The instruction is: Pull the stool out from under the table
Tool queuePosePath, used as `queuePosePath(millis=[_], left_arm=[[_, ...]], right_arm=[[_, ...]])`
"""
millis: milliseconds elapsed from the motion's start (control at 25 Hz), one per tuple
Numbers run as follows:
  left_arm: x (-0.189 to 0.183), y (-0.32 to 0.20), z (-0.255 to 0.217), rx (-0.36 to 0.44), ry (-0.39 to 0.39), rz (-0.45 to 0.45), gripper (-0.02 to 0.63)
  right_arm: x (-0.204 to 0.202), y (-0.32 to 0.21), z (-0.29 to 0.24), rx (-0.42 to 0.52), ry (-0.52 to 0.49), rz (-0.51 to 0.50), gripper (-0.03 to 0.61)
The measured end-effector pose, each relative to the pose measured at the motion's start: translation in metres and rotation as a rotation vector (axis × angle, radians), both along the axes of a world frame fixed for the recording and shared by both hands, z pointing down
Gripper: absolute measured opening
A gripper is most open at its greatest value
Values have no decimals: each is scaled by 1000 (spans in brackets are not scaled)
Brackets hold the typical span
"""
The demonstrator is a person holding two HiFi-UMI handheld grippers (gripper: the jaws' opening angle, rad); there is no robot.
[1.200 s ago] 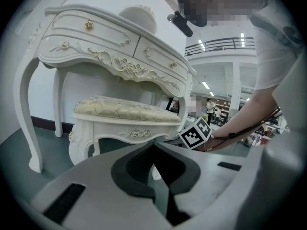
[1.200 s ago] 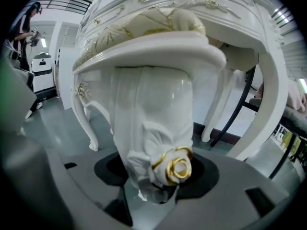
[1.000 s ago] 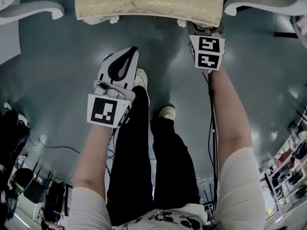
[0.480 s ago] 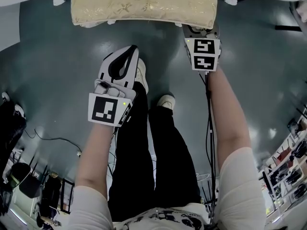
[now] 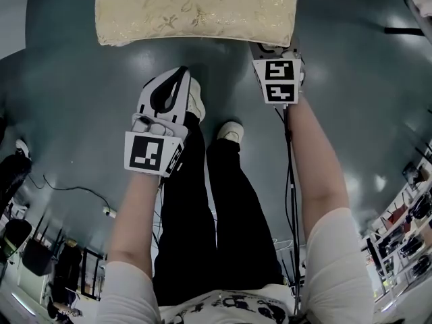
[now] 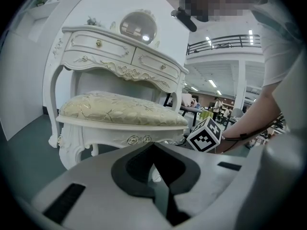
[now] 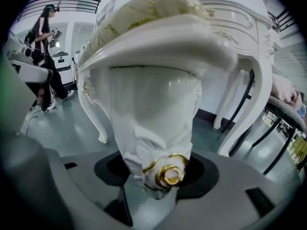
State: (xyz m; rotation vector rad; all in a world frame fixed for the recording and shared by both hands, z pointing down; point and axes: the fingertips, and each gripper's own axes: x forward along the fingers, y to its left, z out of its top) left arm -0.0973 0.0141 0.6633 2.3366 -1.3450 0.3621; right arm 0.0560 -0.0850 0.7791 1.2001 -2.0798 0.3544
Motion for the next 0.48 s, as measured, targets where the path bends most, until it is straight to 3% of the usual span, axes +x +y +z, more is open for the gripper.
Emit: queuePosePath(millis=[200,480], left_arm=[[2,67,-4,-5,6,-10,17],[-2,65,-8,-39,9,-17,17]], right_arm=[[-3,74,3,-27,7,-24,272],[-2,75,1,-53,20,-68,272]])
